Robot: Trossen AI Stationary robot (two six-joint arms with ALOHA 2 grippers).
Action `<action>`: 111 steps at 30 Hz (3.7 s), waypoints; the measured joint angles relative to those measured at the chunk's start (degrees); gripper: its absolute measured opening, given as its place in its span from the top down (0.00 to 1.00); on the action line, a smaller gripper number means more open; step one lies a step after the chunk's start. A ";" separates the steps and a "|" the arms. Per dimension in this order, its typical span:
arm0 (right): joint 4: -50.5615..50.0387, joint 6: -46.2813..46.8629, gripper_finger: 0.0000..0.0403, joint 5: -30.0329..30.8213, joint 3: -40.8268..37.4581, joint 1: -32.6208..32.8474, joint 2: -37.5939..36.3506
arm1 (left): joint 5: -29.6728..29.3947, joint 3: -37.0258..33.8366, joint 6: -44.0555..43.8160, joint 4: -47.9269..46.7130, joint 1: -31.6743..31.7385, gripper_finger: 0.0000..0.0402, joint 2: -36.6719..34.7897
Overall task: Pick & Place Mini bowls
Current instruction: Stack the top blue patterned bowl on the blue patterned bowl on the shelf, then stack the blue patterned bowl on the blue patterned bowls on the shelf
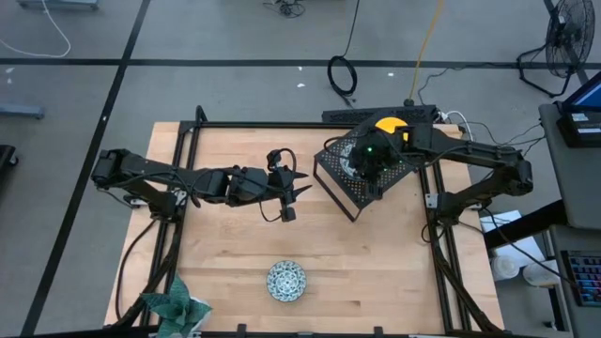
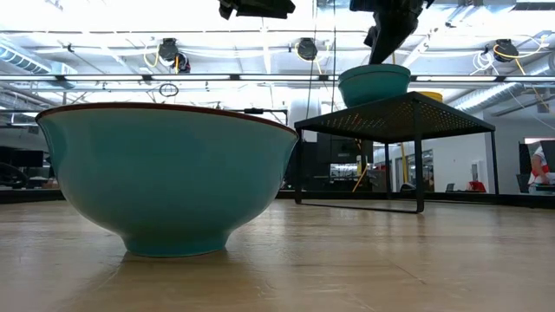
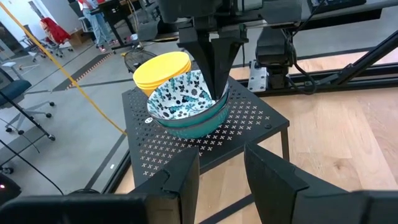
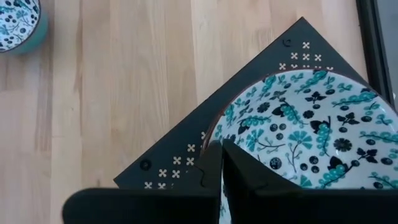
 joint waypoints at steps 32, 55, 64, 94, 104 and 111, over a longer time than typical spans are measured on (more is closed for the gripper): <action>44.82 -4.24 1.00 0.00 -27.49 1.33 -26.11 | 19.99 0.00 -38.66 -29.20 -8.76 0.59 0.56; 52.83 -3.64 1.00 -0.17 -33.68 1.36 -30.85 | 40.21 0.00 -57.50 -29.35 -17.25 0.32 19.21; 52.55 -3.61 1.00 -0.17 -33.68 1.36 -30.85 | 46.03 0.00 -58.87 -27.38 -15.21 0.41 22.00; 51.65 -3.57 1.00 -0.02 -33.68 1.38 -30.81 | 35.57 0.08 -51.28 -34.91 -8.65 0.98 18.72; 51.84 -3.57 1.00 -0.13 -33.68 1.38 -30.85 | -4.11 0.66 -32.63 -34.37 -9.13 0.98 2.47; 52.61 -2.74 1.00 -0.15 -33.66 1.81 -30.82 | -36.75 0.78 -3.10 -13.04 -8.75 0.98 -3.23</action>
